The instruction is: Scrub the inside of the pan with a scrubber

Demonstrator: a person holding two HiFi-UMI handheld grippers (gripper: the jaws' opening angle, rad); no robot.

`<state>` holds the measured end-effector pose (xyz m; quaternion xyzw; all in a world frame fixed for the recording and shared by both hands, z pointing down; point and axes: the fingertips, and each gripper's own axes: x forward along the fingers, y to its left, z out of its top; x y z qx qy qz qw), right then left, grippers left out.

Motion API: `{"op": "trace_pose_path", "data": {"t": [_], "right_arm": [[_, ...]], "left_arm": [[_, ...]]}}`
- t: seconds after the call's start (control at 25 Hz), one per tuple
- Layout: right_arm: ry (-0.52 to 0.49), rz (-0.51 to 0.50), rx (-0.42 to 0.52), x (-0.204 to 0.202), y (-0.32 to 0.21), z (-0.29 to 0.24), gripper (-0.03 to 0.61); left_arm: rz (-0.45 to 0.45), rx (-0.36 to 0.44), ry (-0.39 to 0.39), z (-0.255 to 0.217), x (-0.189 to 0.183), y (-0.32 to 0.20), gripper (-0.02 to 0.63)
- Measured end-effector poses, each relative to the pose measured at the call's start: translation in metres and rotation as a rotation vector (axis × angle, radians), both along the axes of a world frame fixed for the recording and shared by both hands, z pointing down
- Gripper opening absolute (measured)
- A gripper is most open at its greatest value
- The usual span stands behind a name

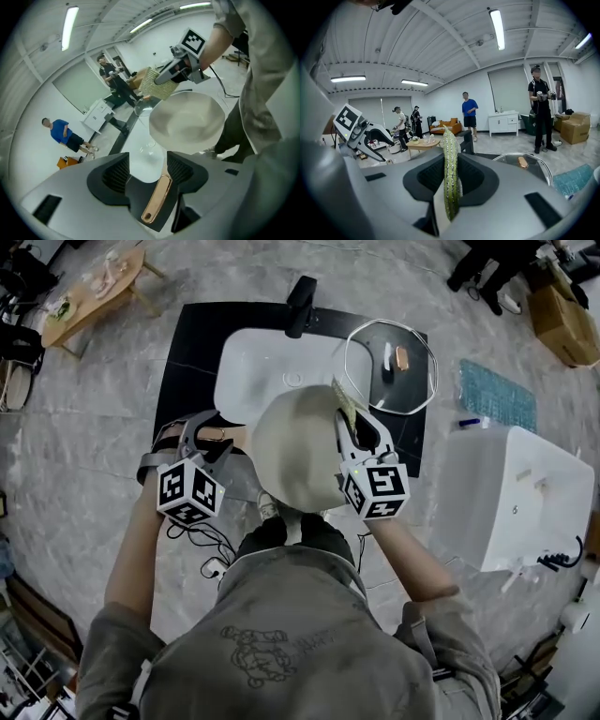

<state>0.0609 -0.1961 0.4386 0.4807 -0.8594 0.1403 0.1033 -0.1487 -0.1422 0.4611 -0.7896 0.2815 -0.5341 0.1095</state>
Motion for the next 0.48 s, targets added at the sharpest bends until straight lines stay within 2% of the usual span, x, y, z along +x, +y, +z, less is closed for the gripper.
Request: {"op": "trace_pose_path", "data": {"t": [0.2,0.48], "right_arm": [[0.019,0.039,-0.033,0.004,-0.003,0.027,0.078],[0.025,0.094,-0.092,0.009,-0.008,0.058,0.078]], "left_arm": [[0.079,-0.111,-0.063,0.038,0.000,0.008,0.241],[0.167,-0.187,-0.238,0.086,-0.015,0.015,0.249]]}}
